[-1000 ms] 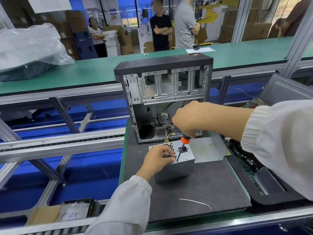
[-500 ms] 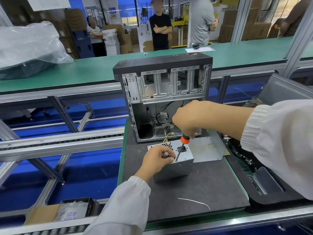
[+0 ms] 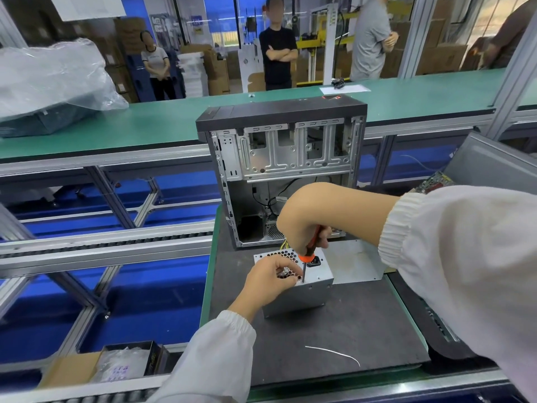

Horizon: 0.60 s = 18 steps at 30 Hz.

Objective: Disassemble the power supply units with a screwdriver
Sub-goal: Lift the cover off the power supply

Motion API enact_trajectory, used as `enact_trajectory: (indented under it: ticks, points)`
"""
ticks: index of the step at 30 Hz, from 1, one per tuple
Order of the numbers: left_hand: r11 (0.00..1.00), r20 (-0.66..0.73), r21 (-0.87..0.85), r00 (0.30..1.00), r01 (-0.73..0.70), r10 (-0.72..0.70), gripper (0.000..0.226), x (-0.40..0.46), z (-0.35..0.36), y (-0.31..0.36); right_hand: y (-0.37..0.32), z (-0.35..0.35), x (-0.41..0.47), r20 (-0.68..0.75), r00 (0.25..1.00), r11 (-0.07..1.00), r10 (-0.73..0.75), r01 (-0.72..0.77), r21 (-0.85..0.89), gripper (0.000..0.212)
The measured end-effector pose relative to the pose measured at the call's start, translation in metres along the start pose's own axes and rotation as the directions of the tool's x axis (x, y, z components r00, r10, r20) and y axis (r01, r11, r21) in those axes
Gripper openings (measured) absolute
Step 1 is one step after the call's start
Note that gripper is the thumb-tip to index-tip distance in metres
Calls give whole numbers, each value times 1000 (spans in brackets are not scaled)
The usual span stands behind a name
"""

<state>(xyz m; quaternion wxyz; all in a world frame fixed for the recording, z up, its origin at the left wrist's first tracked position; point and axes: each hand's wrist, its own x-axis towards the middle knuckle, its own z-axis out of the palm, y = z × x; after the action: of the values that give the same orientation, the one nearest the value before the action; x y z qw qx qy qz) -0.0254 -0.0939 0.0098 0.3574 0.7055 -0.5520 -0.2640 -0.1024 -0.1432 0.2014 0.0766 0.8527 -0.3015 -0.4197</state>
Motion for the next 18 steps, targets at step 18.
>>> enact_trajectory:
  ticks: [18]
  points:
    - [897,-22,-419,989,-139,144,20,1,8,6,-1,31,3,-623,720,886,-305,-25,-463,31]
